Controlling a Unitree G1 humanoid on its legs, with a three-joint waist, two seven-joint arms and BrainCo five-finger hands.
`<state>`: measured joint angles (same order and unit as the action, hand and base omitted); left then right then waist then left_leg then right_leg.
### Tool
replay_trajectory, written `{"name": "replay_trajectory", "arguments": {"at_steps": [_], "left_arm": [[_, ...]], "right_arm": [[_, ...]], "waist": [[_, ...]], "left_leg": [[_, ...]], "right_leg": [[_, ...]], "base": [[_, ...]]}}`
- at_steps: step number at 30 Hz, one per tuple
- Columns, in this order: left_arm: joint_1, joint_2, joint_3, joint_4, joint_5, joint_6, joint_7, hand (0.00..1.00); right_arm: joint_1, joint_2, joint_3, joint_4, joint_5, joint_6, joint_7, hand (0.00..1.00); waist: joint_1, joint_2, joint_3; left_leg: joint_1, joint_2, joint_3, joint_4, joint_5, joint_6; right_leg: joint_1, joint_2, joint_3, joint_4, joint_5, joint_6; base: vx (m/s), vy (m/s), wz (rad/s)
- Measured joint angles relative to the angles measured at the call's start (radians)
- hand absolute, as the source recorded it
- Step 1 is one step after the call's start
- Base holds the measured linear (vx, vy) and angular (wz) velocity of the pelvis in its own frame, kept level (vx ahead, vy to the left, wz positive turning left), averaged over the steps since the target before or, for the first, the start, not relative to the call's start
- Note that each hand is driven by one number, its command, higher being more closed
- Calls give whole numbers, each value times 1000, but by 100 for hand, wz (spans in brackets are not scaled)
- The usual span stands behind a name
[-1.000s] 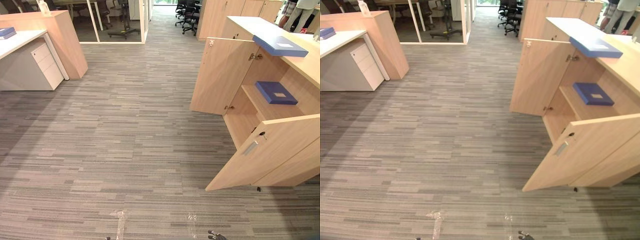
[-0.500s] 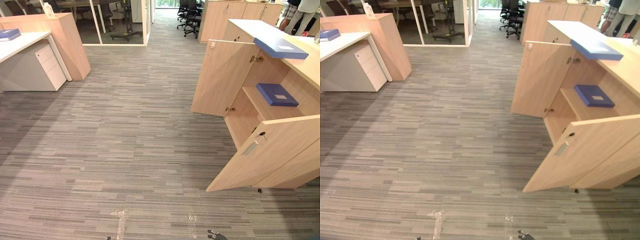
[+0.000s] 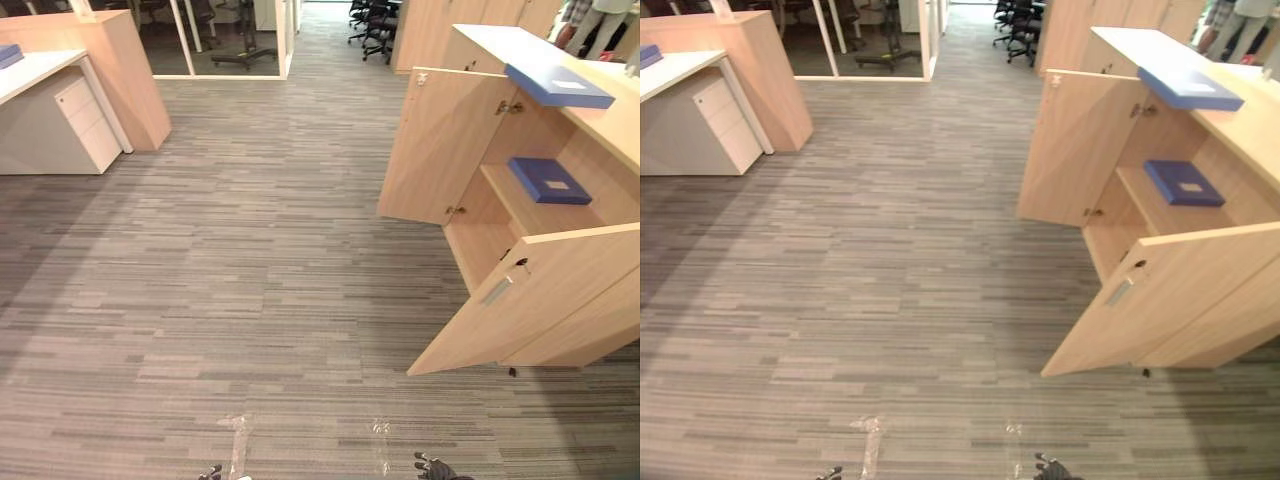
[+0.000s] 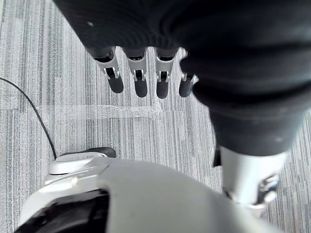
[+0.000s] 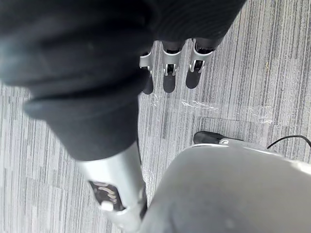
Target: Walk over to the cabinet, pick up the folder, carry it to the office cabinet, place the folder inside the office cabinet, then close the office cabinet door
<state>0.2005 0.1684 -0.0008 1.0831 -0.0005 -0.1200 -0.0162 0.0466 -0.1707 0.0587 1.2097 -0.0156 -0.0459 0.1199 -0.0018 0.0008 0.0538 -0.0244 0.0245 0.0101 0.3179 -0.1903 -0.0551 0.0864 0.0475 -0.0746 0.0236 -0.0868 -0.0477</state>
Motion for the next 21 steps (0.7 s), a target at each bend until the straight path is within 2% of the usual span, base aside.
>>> {"name": "replay_trajectory", "arguments": {"at_steps": [1, 3, 4, 5, 6, 8, 10, 11, 13, 14, 15, 17, 18, 19, 20, 21], "left_arm": [[1, -1, 23, -14, -1, 0, 2, 0], [6, -15, 49, -44, -4, -3, 8, 0], [8, -26, 65, -56, -9, -4, 10, 0], [7, -30, 85, -63, -21, -6, 13, 0], [7, -38, 93, -66, -33, -6, 16, 0], [0, -38, 96, -66, -41, -7, 22, 0], [-9, -36, 96, -66, -45, -7, 25, 0], [-13, -31, 95, -66, -52, -7, 29, 0], [-12, -30, 91, -66, -61, -7, 32, 0], [-8, -35, 85, -64, -67, -7, 35, 0], [-6, -37, 82, -52, -69, -6, 37, 0], [-14, -12, 80, -50, -54, -7, 37, 0], [-22, -12, 80, -35, -46, -7, 37, 0], [-19, -12, 78, -34, -43, -8, 37, 0], [-15, -13, 72, -34, -41, -8, 37, 0], [-13, -12, 57, -34, -35, -11, 35, 0]], "right_arm": [[-3, 5, -1, 1, 6, -4, 0, 0], [-4, -1, -11, 2, 18, -5, 3, 0], [-6, -3, -24, 2, 28, -5, 6, 0], [-11, -3, -37, 1, 36, -5, 6, 0], [-13, -4, -36, 3, 35, -4, 7, 0], [-16, -4, -37, 4, 35, -3, 6, 0], [-18, -6, -38, 4, 35, -2, 7, 0], [-18, -6, -38, 4, 34, 3, 7, 0], [-13, -6, -41, 6, 33, 5, 7, 0], [-4, -11, -48, 13, 31, 5, 8, 0], [-3, -3, -82, 23, 28, 5, 9, 0], [-10, 27, -143, 17, 24, 4, 11, 0], [-13, 29, -177, 13, 25, 4, 12, 0], [-13, 30, -194, 8, 27, 5, 13, 0], [-7, 29, -208, -1, 34, 5, 16, 0], [0, 26, -235, -14, 34, 2, 11, 0]], "waist": [[3, -6, 9], [15, 3, 31], [21, 4, 44], [22, 7, 52], [23, 6, 53], [24, -2, 58], [24, -4, 73], [27, -6, 76], [35, -5, 77], [41, 4, 71], [45, 10, 59], [45, -31, 36], [51, -32, 35], [49, -31, 36], [43, -27, 36], [31, -20, 34]], "left_leg": [[-68, 8, 0, 155, -15, -22], [-149, 26, -2, 357, -10, -32], [-188, 36, -3, 445, 0, -48], [-255, 43, -3, 578, -6, -46], [-309, 49, 2, 627, -53, -28], [-378, 53, -1, 585, -86, -17], [-429, 50, -16, 458, -81, -26], [-456, 50, -39, 303, -55, -39], [-444, 51, -66, 147, 1, -39], [-427, 71, -71, 75, 49, -40], [-414, 73, -27, 91, 190, -27], [-386, 21, 57, 92, 171, 38], [-338, -7, 106, 82, 146, 75], [-301, -28, 122, 63, 137, 90], [-237, -64, 144, 28, 125, 110], [-163, -111, 154, -16, 116, 134]], "right_leg": [[1, 3, 8, 15, -10, -8], [1, 17, 39, 47, -31, -17], [2, 23, 57, 65, -45, -26], [7, 25, 75, 91, -66, -33], [10, 17, 97, 97, -75, -37], [19, -12, 111, 93, -90, -20], [43, -54, 121, 82, -110, 7], [71, -93, 128, 66, -125, 43], [106, -132, 130, 52, -142, 81], [123, -147, 134, 59, -156, 105], [135, -177, 134, 84, -160, 135], [52, -264, 139, 230, -121, 159], [-5, -306, 154, 362, -73, 147], [-25, -333, 151, 433, -41, 132], [-59, -377, 134, 548, 21, 102], [-115, -445, 94, 717, 48, 44]], "base": [[31, -7, -39], [61, -14, -45], [135, 16, -51], [199, 56, -45], [214, 74, -38], [285, 163, -30], [351, 251, -20], [333, 245, -15], [398, 294, -29], [479, 362, -52], [594, 476, -58], [620, 489, -67], [521, 398, -70], [518, 416, -59], [491, 450, -37], [552, 527, -13]]}}
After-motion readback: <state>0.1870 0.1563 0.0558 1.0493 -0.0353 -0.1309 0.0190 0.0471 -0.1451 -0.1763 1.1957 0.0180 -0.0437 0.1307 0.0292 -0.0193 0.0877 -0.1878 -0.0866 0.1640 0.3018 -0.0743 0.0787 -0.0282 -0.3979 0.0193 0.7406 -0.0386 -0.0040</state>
